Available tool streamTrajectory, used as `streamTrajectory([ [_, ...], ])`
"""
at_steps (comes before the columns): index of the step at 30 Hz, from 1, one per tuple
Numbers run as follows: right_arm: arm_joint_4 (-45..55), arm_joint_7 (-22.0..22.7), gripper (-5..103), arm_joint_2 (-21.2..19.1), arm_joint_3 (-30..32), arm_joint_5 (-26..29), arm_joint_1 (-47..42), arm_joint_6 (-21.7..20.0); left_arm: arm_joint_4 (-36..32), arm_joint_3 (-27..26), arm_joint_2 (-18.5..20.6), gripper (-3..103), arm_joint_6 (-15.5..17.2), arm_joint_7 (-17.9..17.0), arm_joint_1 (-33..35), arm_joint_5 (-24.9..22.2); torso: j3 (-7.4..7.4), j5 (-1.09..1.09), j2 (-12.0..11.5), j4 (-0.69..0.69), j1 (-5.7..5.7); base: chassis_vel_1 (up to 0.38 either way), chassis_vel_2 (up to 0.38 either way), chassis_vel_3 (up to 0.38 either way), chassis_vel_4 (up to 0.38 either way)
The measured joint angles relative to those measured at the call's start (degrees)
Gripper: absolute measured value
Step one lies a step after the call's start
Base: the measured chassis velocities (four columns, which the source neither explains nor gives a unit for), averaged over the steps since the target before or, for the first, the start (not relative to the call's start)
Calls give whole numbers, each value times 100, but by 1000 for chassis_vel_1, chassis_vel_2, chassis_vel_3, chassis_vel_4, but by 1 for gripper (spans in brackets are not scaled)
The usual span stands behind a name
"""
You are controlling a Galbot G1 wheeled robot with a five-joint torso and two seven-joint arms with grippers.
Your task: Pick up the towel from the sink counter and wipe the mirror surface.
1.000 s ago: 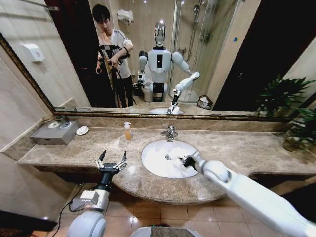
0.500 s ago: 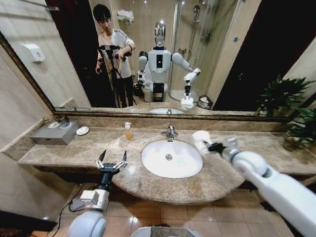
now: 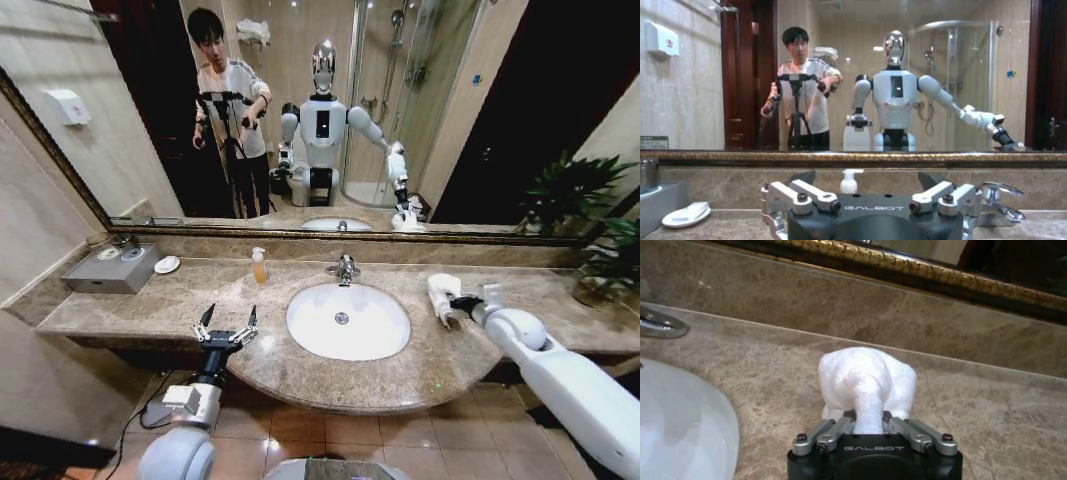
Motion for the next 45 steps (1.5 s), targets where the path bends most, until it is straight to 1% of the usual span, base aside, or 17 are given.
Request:
streamTrajectory([
  [4, 213, -71, 31, -60, 61, 221, -53, -220, 0, 0, 0, 100, 0, 0, 0, 0, 0, 0, 0, -1, 0, 0, 0, 0, 0],
  [6, 279, -62, 31, -73, 74, 267, -66, -284, 0, 0, 0, 100, 0, 0, 0, 0, 0, -1, 0, -2, 0, 0, 0, 0, 0],
  [7, 343, -16, 41, -77, 76, 302, -70, -358, 0, 0, 0, 100, 0, 0, 0, 0, 0, 0, 0, -1, 0, 0, 0, 0, 0],
  [10, 348, -25, 47, -77, 73, 277, -69, -367, 0, 0, 0, 100, 0, 0, 0, 0, 0, 1, 0, -1, 0, 0, 0, 0, 0],
  [12, 361, -48, 58, -79, 61, 174, -73, -321, 0, 0, 0, 100, 0, 0, 0, 0, 0, 2, 0, -1, 0, 0, 0, 0, 0],
  [14, 375, -49, 58, -83, 62, 160, -78, -308, 0, 0, 0, 100, 0, 0, 0, 0, 0, 2, 0, -1, 0, 0, 0, 0, 0],
  [15, 530, -4, 69, -105, 94, 115, -126, -172, 0, 0, 1, 100, 0, 0, 0, 0, 0, 2, 0, -1, 0, 0, 0, 0, 0],
  [17, 907, 175, 80, -76, 200, 27, -276, 169, 0, 0, 0, 100, 0, 0, 0, 0, 0, 1, 0, -1, 0, 0, 0, 0, 0],
  [18, 907, 175, 80, -76, 200, 27, -276, 169, 0, 0, 0, 100, 0, 0, 0, 0, 0, 1, 0, -1, 0, 0, 0, 0, 0],
  [21, 1655, 283, 90, 276, 640, -351, -772, 643, 0, 0, 0, 100, 0, 0, 0, 0, -1, -4, 0, 1, 0, 0, 0, 0, 0],
  [22, 2102, 174, 99, 756, 930, -804, -1230, 832, 0, 0, -1, 100, 0, 0, 0, 0, -1, -1, 0, -1, 0, 0, 0, 0, 0],
  [24, 2193, 126, 99, 885, 974, -924, -1336, 870, 0, 0, 0, 100, 0, 0, 0, 0, -1, 2, 0, -3, -1, 0, 0, 0, 0],
  [27, 2747, -346, 100, 2076, 1225, -2078, -1998, 1249, 0, 0, 0, 100, 0, 1, 0, 0, -1, 1, 0, -2, -1, 0, 0, 0, 0],
  [28, 2747, -346, 100, 2076, 1225, -2078, -1998, 1249, 0, 0, 0, 100, 0, 1, 0, 0, -1, 1, 0, -2, -1, 0, 0, 0, 0],
  [31, 3332, -648, 100, 2935, 1375, -2694, -2552, 1258, 0, 0, 1, 100, 0, 1, 0, 0, -1, 0, 0, -2, -1, 0, 0, 0, 0],
  [37, 4034, -1228, 100, 3397, 1780, -3007, -3198, 963, 0, 0, 0, 100, 0, 0, 0, 0, -1, 0, 0, -2, -1, 0, 0, 0, 0],
  [45, 4604, -1269, 100, 3508, 1899, -2920, -3717, 817, 0, 0, 1, 100, 0, 0, 0, 0, 0, 1, -1, -1, 2, 25, -23, -26, 28],
])
